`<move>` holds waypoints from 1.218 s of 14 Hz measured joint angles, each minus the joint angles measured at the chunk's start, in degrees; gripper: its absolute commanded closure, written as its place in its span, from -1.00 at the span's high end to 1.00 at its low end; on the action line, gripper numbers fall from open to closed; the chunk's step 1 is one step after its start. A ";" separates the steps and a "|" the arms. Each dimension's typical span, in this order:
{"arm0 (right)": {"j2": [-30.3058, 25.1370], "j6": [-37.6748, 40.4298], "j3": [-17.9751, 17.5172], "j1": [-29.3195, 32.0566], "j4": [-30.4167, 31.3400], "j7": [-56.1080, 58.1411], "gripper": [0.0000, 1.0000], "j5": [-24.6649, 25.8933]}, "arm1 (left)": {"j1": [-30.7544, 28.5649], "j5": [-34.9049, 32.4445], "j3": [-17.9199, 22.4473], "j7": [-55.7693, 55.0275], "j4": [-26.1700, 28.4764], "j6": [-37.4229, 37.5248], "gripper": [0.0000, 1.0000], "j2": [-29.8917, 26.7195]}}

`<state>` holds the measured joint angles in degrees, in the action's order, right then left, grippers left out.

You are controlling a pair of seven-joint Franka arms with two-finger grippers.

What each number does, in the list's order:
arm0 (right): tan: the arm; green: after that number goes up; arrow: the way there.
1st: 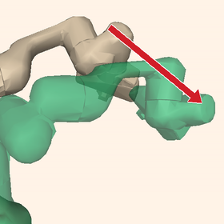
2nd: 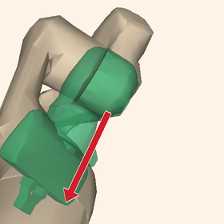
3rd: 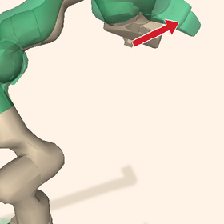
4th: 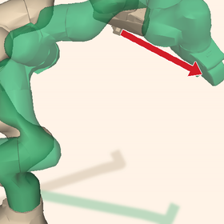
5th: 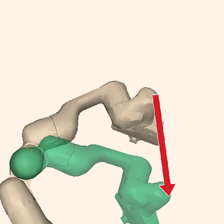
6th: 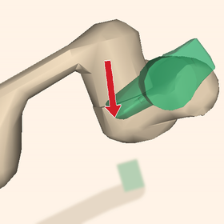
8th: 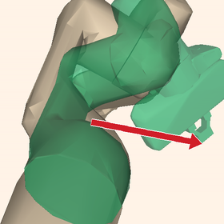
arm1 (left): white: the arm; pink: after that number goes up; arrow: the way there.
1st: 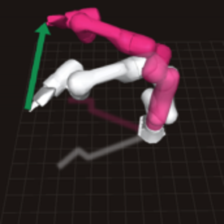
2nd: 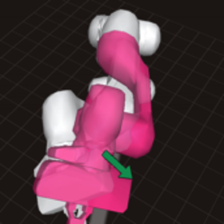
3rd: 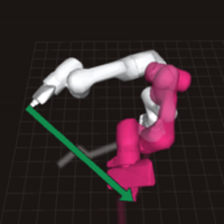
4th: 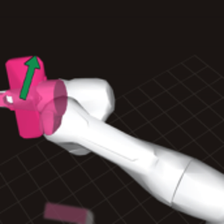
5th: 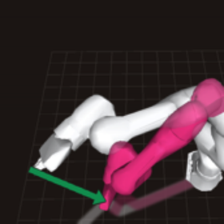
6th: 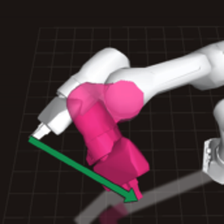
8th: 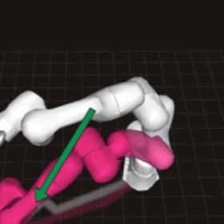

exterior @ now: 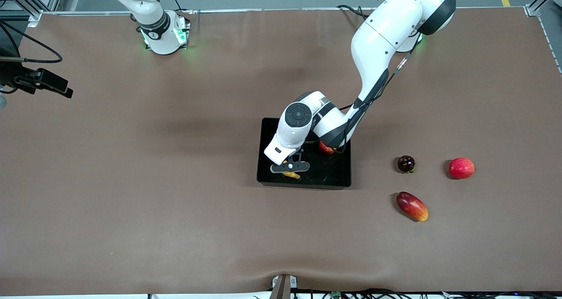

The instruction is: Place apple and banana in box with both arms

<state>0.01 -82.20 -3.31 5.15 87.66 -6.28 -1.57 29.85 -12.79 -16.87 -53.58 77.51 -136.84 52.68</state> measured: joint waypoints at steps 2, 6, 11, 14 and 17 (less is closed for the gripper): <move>0.00 0.00 0.00 0.00 0.00 0.00 1.00 0.00 | 0.00 0.00 0.18 -0.03 -0.02 0.00 1.00 0.00; 0.00 0.00 0.00 0.00 0.00 0.01 1.00 0.00 | -0.11 0.00 0.62 -0.03 -0.72 0.03 1.00 -0.13; 0.00 0.00 -0.02 0.00 0.00 0.02 1.00 0.00 | -1.74 0.00 1.05 -0.03 -2.68 8.60 1.00 -6.59; 0.00 0.00 -0.03 0.00 0.00 0.02 1.00 0.00 | -6.30 0.00 0.99 0.94 -3.06 17.14 1.00 -14.49; 0.00 0.01 -0.04 0.00 0.00 0.03 1.00 0.00 | -10.96 0.00 1.06 5.44 -2.99 25.17 1.00 -21.40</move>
<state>0.00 -82.19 -3.36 5.15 87.66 -6.25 -1.57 18.89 -12.79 -15.81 -48.14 74.52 -111.68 31.28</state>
